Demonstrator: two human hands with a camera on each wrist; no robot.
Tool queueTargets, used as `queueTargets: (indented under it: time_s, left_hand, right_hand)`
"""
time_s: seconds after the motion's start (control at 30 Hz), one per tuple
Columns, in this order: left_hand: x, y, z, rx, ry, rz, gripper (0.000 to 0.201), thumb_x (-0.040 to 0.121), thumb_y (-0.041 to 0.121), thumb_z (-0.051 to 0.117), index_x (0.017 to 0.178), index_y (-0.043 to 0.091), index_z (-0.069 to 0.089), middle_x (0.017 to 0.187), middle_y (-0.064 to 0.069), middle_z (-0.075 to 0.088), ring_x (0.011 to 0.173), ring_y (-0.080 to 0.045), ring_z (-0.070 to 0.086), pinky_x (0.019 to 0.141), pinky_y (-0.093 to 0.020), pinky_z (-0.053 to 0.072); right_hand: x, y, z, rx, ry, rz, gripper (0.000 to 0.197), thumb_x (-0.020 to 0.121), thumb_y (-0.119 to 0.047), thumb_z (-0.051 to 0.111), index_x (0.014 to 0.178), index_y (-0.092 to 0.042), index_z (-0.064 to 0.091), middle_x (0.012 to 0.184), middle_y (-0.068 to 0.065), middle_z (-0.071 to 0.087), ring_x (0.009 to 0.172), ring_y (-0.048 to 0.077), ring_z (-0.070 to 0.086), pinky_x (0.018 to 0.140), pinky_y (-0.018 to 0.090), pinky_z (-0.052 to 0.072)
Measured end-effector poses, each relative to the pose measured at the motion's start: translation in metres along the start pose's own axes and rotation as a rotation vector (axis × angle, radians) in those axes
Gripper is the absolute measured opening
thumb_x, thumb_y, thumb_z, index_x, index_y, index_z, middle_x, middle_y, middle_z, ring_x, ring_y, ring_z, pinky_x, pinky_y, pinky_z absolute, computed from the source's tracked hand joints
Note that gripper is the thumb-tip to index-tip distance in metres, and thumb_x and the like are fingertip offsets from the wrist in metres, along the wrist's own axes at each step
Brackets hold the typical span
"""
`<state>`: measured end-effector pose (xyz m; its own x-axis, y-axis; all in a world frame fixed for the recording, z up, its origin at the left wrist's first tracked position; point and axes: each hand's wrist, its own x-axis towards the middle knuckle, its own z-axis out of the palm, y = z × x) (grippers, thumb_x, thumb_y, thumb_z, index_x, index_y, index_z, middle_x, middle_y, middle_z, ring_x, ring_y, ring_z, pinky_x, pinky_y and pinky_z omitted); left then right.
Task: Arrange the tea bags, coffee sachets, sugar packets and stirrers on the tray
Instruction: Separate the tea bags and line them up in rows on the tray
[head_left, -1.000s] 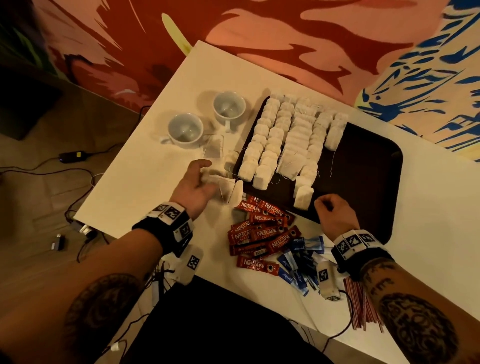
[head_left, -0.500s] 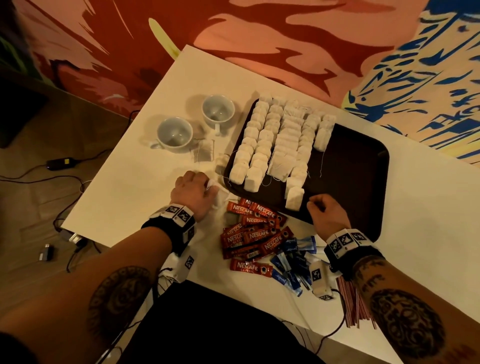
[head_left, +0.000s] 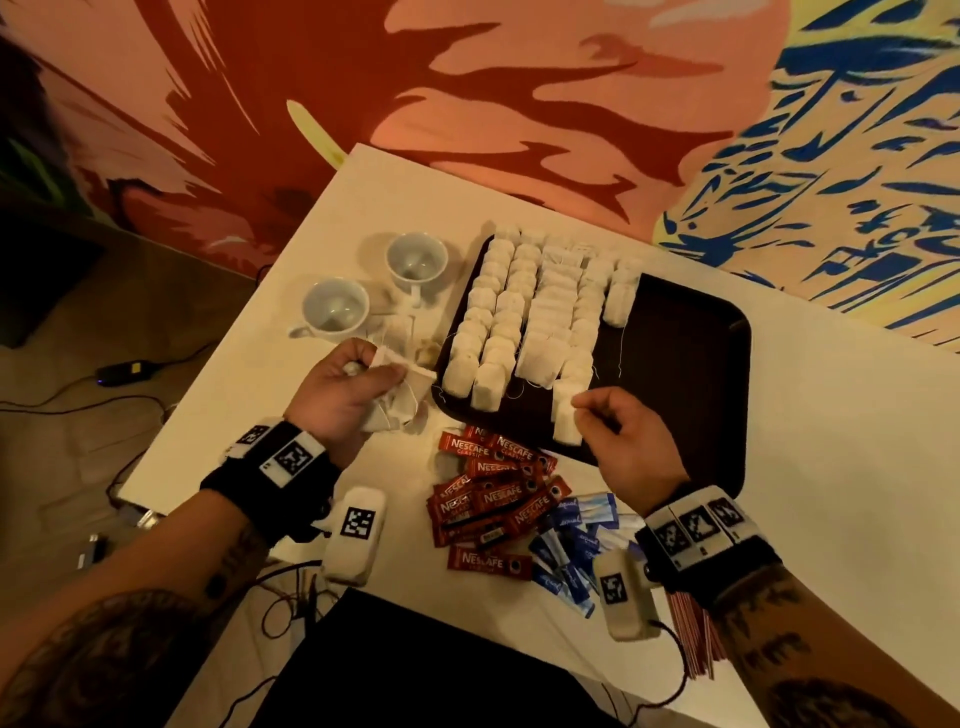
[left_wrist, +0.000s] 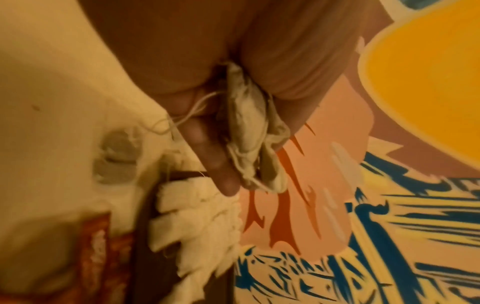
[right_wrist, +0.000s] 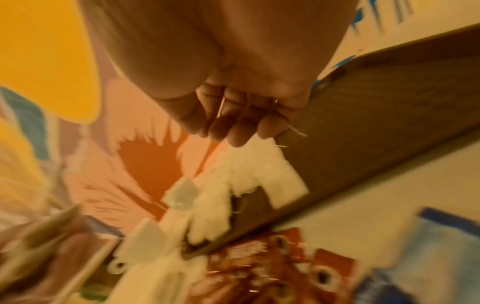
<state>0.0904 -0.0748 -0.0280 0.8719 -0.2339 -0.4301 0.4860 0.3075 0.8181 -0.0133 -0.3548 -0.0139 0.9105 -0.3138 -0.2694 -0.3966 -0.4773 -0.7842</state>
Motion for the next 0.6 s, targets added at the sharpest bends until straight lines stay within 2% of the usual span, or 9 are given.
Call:
queueTargets:
  time_s: [0.07, 0.13, 0.2, 0.27, 0.33, 0.4, 0.47, 0.53, 0.6]
  left_hand:
    - [-0.002, 0.005, 0.02, -0.031, -0.08, -0.013, 0.026, 0.069, -0.001, 0.071, 0.068, 0.015, 0.05, 0.068, -0.013, 0.058, 0.068, -0.029, 0.056, 0.074, -0.046, 0.049]
    - [-0.005, 0.007, 0.043, 0.001, -0.166, -0.013, 0.032, 0.07, -0.007, 0.071, 0.072, 0.013, 0.047, 0.062, -0.006, 0.059, 0.057, -0.023, 0.059, 0.057, -0.031, 0.052]
    - [-0.007, 0.003, 0.064, 0.066, -0.224, 0.0, 0.035, 0.069, -0.012, 0.071, 0.075, 0.013, 0.046, 0.062, -0.004, 0.06, 0.053, -0.016, 0.059, 0.049, -0.025, 0.05]
    - [-0.007, -0.002, 0.078, 0.123, -0.237, 0.018, 0.032, 0.068, -0.007, 0.074, 0.076, 0.014, 0.052, 0.068, -0.008, 0.06, 0.059, -0.017, 0.058, 0.054, -0.025, 0.05]
    - [-0.006, -0.006, 0.085, 0.156, -0.213, 0.024, 0.025, 0.066, 0.006, 0.078, 0.078, 0.017, 0.059, 0.079, -0.014, 0.062, 0.07, -0.022, 0.059, 0.065, -0.03, 0.051]
    - [-0.006, -0.011, 0.089, 0.173, -0.188, 0.006, 0.024, 0.07, 0.011, 0.078, 0.087, 0.016, 0.063, 0.091, -0.018, 0.064, 0.081, -0.026, 0.061, 0.076, -0.039, 0.052]
    - [-0.007, -0.018, 0.089, 0.188, -0.176, -0.013, 0.022, 0.077, 0.005, 0.076, 0.094, 0.013, 0.065, 0.098, -0.017, 0.068, 0.089, -0.028, 0.062, 0.085, -0.042, 0.052]
    - [-0.008, -0.024, 0.088, 0.221, -0.165, -0.016, 0.022, 0.079, 0.001, 0.075, 0.093, 0.016, 0.068, 0.095, -0.012, 0.072, 0.088, -0.025, 0.064, 0.083, -0.038, 0.054]
    - [-0.011, -0.028, 0.091, 0.307, -0.138, 0.004, 0.025, 0.076, 0.005, 0.079, 0.094, 0.021, 0.07, 0.092, -0.009, 0.071, 0.082, -0.019, 0.066, 0.076, -0.033, 0.056]
  right_hand:
    - [-0.009, -0.03, 0.003, 0.097, -0.082, -0.09, 0.012, 0.095, -0.024, 0.065, 0.102, -0.034, 0.064, 0.099, -0.015, 0.068, 0.09, -0.001, 0.063, 0.076, 0.01, 0.045]
    - [-0.014, -0.054, 0.007, 0.169, -0.135, -0.147, 0.021, 0.091, -0.032, 0.07, 0.11, -0.034, 0.062, 0.102, -0.013, 0.067, 0.089, -0.003, 0.062, 0.075, 0.009, 0.046]
    - [-0.011, -0.067, 0.014, 0.154, -0.136, -0.141, 0.037, 0.085, -0.045, 0.073, 0.118, -0.033, 0.06, 0.101, -0.012, 0.065, 0.089, 0.001, 0.063, 0.076, 0.015, 0.05]
    - [-0.005, -0.07, 0.019, 0.105, -0.115, -0.115, 0.04, 0.083, -0.048, 0.075, 0.114, -0.028, 0.062, 0.096, -0.01, 0.066, 0.087, 0.006, 0.065, 0.078, 0.027, 0.055]
    - [0.0, -0.067, 0.021, 0.126, -0.08, -0.092, 0.022, 0.084, -0.04, 0.078, 0.096, -0.026, 0.065, 0.087, -0.007, 0.069, 0.079, 0.011, 0.067, 0.076, 0.035, 0.058]
    - [0.002, -0.061, 0.018, 0.198, -0.064, -0.055, 0.015, 0.086, -0.029, 0.077, 0.082, -0.026, 0.063, 0.077, -0.006, 0.069, 0.068, 0.011, 0.066, 0.071, 0.037, 0.058]
    - [-0.001, -0.055, 0.014, 0.258, -0.067, 0.015, 0.014, 0.088, -0.024, 0.075, 0.081, -0.023, 0.062, 0.07, -0.006, 0.067, 0.06, 0.011, 0.064, 0.067, 0.039, 0.056]
    - [-0.005, -0.048, 0.012, 0.326, -0.079, 0.072, 0.011, 0.09, -0.024, 0.072, 0.085, -0.02, 0.064, 0.072, -0.005, 0.068, 0.062, 0.013, 0.065, 0.069, 0.041, 0.057]
    - [-0.011, -0.043, 0.011, 0.43, -0.128, 0.115, 0.011, 0.089, -0.027, 0.073, 0.094, -0.022, 0.064, 0.086, -0.003, 0.07, 0.074, 0.016, 0.069, 0.074, 0.04, 0.058]
